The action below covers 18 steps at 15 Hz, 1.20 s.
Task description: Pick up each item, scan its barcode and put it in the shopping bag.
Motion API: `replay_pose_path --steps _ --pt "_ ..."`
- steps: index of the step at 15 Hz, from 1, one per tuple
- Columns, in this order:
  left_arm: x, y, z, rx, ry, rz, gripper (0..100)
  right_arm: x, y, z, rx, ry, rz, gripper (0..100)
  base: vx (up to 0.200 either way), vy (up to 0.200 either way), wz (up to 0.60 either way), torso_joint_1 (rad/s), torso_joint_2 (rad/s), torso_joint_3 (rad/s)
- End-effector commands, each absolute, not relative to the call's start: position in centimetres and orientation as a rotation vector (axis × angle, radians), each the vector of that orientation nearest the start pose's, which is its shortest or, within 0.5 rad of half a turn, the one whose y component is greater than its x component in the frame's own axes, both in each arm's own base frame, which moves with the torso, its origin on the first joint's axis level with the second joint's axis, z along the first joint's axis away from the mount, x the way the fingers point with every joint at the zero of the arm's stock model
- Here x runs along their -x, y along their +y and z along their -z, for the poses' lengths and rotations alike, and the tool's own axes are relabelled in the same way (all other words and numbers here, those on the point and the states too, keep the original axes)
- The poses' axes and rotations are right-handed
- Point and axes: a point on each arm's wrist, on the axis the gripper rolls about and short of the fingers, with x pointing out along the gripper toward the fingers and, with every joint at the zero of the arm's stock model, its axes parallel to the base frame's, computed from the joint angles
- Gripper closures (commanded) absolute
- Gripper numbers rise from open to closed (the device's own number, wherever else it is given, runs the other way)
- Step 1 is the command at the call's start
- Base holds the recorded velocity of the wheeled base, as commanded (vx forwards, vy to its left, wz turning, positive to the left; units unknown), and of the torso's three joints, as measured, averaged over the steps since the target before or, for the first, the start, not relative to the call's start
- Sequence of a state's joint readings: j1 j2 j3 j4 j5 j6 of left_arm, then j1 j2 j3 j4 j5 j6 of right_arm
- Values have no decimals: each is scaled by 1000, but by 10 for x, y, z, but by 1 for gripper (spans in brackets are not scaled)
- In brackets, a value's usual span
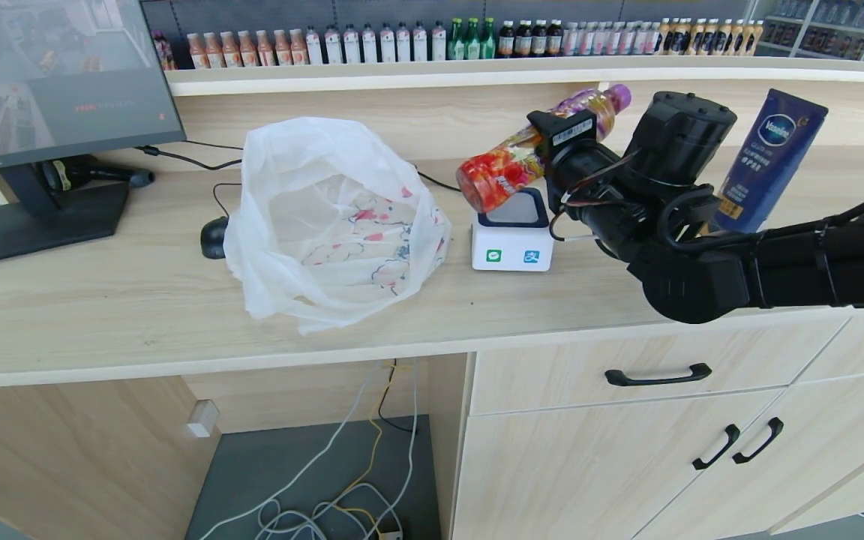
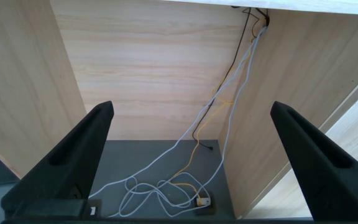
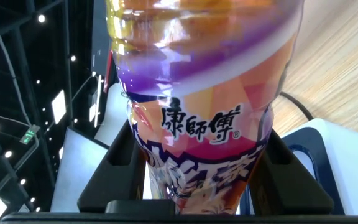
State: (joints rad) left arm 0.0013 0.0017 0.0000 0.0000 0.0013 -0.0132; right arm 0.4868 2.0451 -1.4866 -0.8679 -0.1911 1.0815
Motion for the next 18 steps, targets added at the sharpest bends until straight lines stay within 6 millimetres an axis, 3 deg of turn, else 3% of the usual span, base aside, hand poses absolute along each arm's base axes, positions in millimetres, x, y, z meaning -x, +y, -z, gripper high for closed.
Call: replay_pose_path --steps 1,6,13,15,18 --pt "23 0 -76 14 2 -3 0 -375 194 -270 -1169 -108 -428 100 0 0 0 0 0 0" --pt "23 0 -76 14 2 -3 0 -366 193 -281 -1176 -133 -436 100 0 0 0 0 0 0" --pt "23 0 -76 14 2 -3 0 -311 195 -331 -980 -319 -526 100 0 0 0 0 0 0" --pt "23 0 -76 14 2 -3 0 -294 195 -332 -898 -364 -543 100 0 0 0 0 0 0" --pt "23 0 -76 14 2 -3 0 -275 196 -314 -756 -423 -545 100 0 0 0 0 0 0"
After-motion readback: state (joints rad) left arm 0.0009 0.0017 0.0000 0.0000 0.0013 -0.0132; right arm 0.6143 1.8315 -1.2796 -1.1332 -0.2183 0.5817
